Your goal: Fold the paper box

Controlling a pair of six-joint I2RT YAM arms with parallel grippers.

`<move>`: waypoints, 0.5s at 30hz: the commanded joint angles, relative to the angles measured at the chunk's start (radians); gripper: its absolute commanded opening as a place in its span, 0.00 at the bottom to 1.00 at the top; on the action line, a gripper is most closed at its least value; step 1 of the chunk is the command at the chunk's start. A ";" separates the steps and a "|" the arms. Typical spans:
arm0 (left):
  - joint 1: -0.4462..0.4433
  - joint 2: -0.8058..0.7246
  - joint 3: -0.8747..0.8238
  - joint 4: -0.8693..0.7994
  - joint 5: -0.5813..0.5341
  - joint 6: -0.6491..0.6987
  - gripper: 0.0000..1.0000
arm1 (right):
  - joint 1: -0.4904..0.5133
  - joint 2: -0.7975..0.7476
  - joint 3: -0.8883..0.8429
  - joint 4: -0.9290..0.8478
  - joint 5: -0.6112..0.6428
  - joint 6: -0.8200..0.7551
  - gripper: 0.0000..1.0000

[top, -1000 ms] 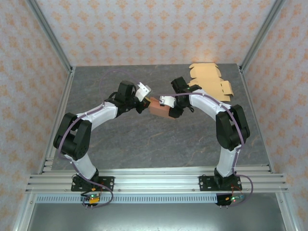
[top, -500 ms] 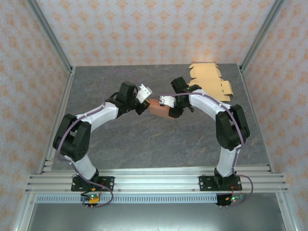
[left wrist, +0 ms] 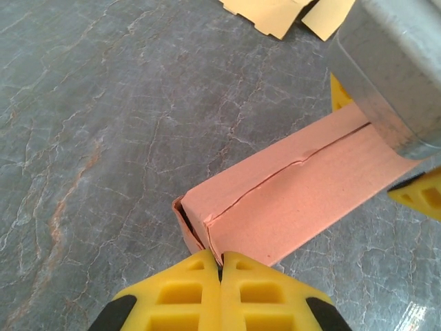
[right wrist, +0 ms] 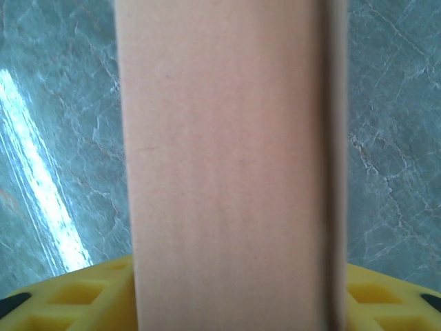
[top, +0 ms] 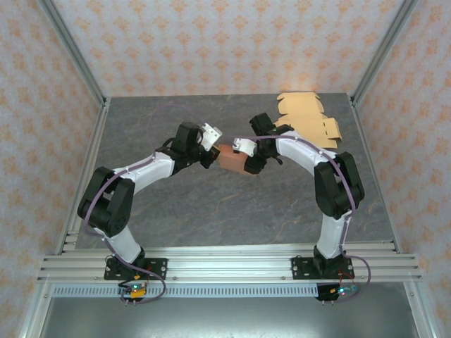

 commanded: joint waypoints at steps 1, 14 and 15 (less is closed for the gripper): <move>-0.021 0.031 0.012 -0.023 -0.049 -0.064 0.00 | 0.005 -0.064 -0.046 0.091 -0.075 0.098 0.60; -0.039 0.053 0.042 -0.055 -0.080 -0.092 0.00 | -0.069 -0.362 -0.273 0.417 -0.218 0.486 0.75; -0.041 0.053 0.043 -0.057 -0.082 -0.094 0.00 | -0.077 -0.392 -0.302 0.464 -0.206 0.555 0.75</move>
